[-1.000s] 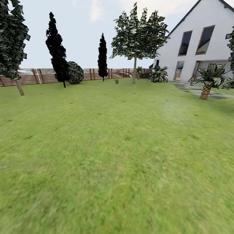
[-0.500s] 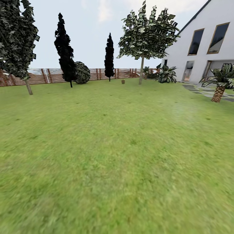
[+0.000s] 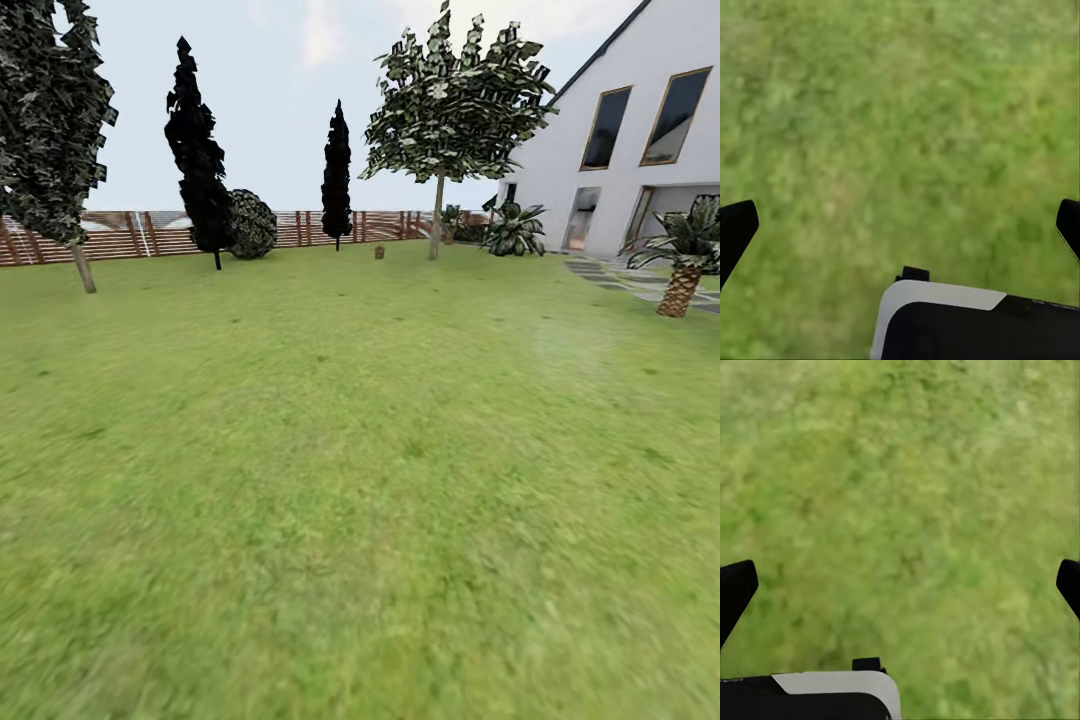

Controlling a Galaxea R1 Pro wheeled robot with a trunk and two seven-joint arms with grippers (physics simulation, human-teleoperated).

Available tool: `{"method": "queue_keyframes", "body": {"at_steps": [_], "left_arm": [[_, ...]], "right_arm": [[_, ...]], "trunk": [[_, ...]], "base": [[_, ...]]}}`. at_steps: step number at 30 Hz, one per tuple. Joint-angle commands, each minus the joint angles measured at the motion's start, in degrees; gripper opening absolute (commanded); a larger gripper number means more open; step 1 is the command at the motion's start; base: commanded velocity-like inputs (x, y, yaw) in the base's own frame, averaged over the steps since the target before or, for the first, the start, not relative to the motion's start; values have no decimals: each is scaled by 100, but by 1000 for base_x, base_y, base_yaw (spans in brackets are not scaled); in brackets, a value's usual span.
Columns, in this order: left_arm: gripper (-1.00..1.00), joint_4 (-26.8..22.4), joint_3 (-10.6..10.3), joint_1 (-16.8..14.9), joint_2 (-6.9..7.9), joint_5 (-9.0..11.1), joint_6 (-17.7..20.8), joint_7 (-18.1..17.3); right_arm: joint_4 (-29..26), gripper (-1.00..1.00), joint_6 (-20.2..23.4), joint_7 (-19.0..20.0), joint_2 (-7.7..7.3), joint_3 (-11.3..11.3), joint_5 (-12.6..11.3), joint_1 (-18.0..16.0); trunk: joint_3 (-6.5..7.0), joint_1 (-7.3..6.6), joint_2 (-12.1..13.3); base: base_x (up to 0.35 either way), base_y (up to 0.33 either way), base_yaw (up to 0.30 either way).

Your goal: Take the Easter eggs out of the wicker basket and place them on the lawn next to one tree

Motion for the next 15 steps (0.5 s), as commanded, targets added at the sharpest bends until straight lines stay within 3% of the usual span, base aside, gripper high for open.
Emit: {"method": "queue_keyframes", "body": {"at_steps": [1,15], "left_arm": [[100,-4,7,-1,-1,-9,-11,4],[100,-6,3,-1,7,-5,84,4]], "right_arm": [[3,100,-16,-12,0,1,3,-3],[3,100,-16,-12,-8,-1,9,-2]], "trunk": [[-9,6,-8],[-9,6,-8]], "base": [[342,0,0],[342,0,0]]}}
